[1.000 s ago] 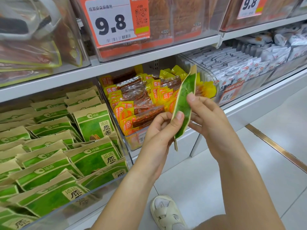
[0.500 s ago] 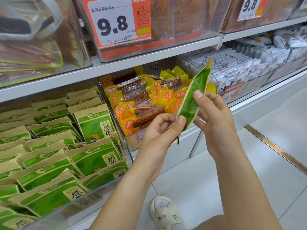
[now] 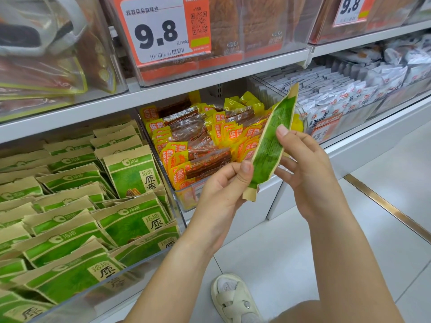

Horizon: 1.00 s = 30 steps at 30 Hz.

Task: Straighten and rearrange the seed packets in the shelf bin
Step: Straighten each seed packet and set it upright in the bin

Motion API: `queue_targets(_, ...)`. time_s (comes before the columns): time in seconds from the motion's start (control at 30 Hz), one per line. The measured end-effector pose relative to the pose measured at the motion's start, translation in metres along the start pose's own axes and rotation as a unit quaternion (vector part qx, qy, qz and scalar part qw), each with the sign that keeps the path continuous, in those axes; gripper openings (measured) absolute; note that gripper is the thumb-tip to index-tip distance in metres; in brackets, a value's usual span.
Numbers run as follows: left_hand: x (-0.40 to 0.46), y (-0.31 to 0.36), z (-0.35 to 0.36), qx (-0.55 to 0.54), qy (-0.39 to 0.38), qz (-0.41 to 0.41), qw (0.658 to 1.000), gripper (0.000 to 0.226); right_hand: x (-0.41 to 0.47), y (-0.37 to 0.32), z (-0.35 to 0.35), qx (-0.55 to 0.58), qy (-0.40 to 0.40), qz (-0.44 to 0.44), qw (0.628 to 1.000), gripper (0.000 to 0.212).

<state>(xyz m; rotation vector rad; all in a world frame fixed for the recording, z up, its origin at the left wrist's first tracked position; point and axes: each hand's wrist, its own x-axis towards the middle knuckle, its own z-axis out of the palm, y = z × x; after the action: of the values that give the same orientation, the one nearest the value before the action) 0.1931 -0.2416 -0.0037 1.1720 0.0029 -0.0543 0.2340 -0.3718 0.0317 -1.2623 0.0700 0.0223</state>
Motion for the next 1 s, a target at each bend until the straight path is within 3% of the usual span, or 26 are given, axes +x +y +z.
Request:
queue_targets(0.13,0.0,0.002,0.001,-0.007,0.005,-0.025,1.0,0.066,0.0,0.0,0.001,-0.005,0.011,-0.006,1.0,0.047)
queue_targets(0.3,0.002,0.0,-0.002,0.057,-0.01,-0.028,0.998,0.029,0.002,0.008,0.004,-0.118,0.068,-0.046,0.99,0.082)
queue_targets(0.4,0.001,-0.007,-0.002,0.137,0.002,0.018,0.99,0.044,0.002,0.014,0.007,-0.22,0.082,-0.063,0.97,0.102)
queue_targets(0.5,0.001,-0.013,-0.001,0.218,0.042,0.083,0.972,0.039,0.002,0.019,0.014,-0.26,0.068,-0.066,0.961,0.107)
queue_targets(0.6,0.002,-0.011,-0.002,0.216,0.062,0.093,0.97,0.038,0.001,0.017,0.016,-0.249,0.064,-0.061,0.964,0.094)
queue_targets(0.8,0.002,0.0,-0.006,0.117,0.066,0.02,0.991,0.035,-0.001,0.004,0.003,-0.089,0.031,0.009,0.995,0.028)
queue_targets(1.0,-0.001,0.006,-0.005,0.095,0.033,-0.025,0.995,0.036,-0.002,0.001,0.002,-0.054,0.024,0.0,0.998,0.02)
